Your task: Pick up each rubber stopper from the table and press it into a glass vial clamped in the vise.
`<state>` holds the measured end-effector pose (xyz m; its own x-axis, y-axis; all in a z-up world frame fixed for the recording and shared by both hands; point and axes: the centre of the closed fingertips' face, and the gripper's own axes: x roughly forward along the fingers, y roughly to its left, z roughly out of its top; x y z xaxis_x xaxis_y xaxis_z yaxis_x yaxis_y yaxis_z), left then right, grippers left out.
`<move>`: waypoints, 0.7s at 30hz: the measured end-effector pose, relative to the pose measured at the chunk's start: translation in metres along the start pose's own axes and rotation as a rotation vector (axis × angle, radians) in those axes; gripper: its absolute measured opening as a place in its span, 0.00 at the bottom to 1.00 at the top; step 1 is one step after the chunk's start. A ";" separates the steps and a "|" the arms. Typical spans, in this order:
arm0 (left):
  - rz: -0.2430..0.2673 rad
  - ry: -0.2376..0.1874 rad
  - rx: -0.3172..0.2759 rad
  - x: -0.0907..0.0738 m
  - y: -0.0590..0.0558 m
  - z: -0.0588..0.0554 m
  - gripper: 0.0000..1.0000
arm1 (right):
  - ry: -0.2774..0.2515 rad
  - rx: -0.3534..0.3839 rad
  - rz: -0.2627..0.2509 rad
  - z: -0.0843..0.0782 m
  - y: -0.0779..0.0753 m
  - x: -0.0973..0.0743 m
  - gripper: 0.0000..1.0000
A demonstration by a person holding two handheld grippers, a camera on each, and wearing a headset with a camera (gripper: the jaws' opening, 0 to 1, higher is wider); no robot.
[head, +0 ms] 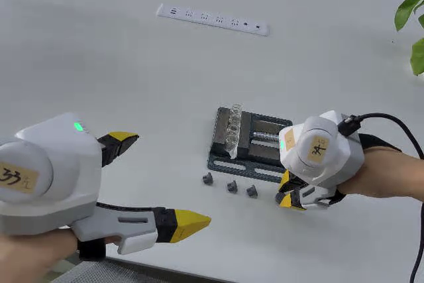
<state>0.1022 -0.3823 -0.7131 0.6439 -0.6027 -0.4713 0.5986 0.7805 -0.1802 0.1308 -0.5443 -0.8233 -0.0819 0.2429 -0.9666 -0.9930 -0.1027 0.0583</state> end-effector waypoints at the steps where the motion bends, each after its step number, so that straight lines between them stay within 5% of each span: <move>1: -0.001 -0.001 0.000 0.000 0.000 0.000 0.99 | 0.000 0.001 0.001 0.000 0.000 0.000 0.08; 21: -0.009 -0.009 -0.003 0.003 -0.004 0.000 0.98 | -0.012 0.066 0.024 0.000 -0.002 -0.013 0.08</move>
<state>0.1021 -0.3872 -0.7142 0.6427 -0.6115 -0.4615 0.6033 0.7753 -0.1871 0.1341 -0.5467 -0.8109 -0.1060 0.2532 -0.9616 -0.9942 -0.0448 0.0978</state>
